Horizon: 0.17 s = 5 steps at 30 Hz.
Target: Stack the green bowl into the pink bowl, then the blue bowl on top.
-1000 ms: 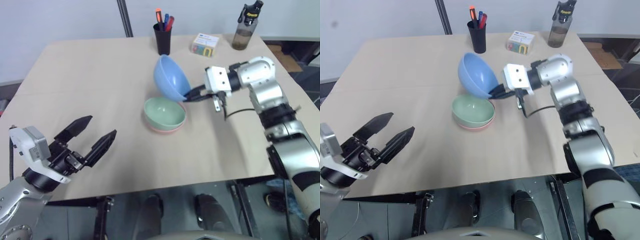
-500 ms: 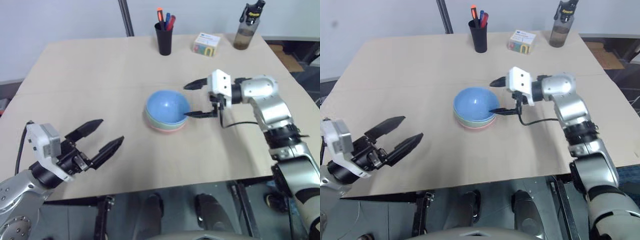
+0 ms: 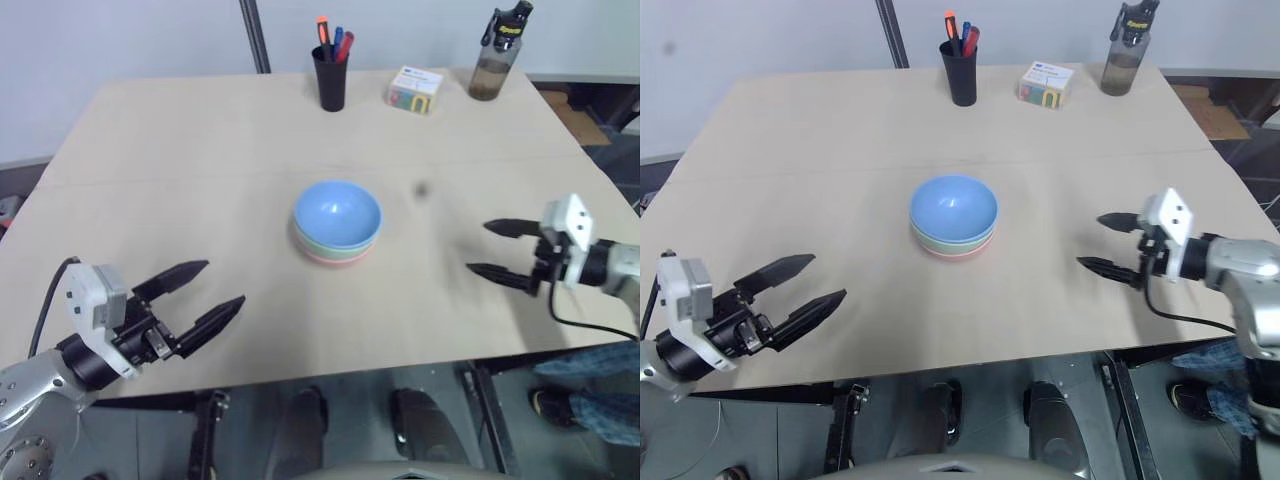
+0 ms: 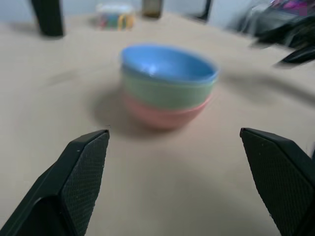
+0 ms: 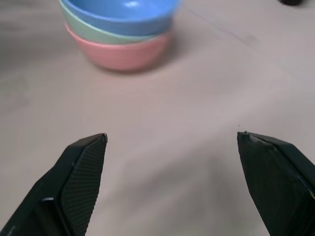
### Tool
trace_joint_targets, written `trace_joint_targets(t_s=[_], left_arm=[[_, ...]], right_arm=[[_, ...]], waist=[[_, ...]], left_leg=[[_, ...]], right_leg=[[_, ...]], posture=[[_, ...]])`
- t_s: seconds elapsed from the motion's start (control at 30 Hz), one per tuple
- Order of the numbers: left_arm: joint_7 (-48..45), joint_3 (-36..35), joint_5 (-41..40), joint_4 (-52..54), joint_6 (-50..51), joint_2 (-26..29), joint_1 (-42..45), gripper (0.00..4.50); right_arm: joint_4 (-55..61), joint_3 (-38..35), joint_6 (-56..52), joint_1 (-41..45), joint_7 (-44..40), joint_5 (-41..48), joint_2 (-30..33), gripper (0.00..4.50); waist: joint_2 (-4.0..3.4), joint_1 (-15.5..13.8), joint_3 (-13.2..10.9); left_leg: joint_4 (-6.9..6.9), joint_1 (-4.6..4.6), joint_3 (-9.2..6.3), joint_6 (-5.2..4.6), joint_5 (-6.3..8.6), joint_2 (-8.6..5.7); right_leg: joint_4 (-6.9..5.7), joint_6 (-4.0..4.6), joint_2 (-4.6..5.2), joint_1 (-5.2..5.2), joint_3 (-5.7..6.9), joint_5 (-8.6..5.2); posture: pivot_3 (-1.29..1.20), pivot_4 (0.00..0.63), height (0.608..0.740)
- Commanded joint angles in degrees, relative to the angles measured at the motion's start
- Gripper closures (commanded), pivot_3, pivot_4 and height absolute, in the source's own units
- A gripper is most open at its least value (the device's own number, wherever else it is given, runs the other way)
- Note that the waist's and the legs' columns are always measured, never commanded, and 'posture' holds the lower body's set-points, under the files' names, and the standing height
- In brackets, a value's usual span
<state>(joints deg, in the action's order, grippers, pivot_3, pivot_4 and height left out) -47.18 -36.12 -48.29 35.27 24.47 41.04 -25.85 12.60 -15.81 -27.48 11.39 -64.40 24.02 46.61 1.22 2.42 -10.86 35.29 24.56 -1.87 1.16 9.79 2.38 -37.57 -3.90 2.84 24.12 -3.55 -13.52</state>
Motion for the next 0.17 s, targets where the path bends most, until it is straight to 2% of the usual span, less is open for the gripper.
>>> trace_joint_targets(t_s=[0.03,0.17], left_arm=[[0.0,-2.3,1.1,-0.3,-0.8,0.1,-0.3,0.0],[-1.1,-1.4,2.5,-1.1,-1.2,0.4,0.2,0.0]], right_arm=[[6.2,-6.3,-2.4,-3.1,1.9,3.7,2.2,0.09],[7.9,-7.7,-3.5,-5.0,3.1,5.1,3.3,0.09]], waist=[[0.03,0.0,0.0],[0.1,-0.1,0.1]], left_leg=[[0.01,-0.01,0.0,0.0,0.0,0.0],[0.08,0.0,-0.01,0.01,0.0,0.0]], right_leg=[[-0.01,0.0,0.0,-0.01,0.0,0.0],[0.01,0.0,0.02,-0.03,0.0,0.0]], posture=[[0.0,0.15,0.74],[0.0,0.15,0.74]])
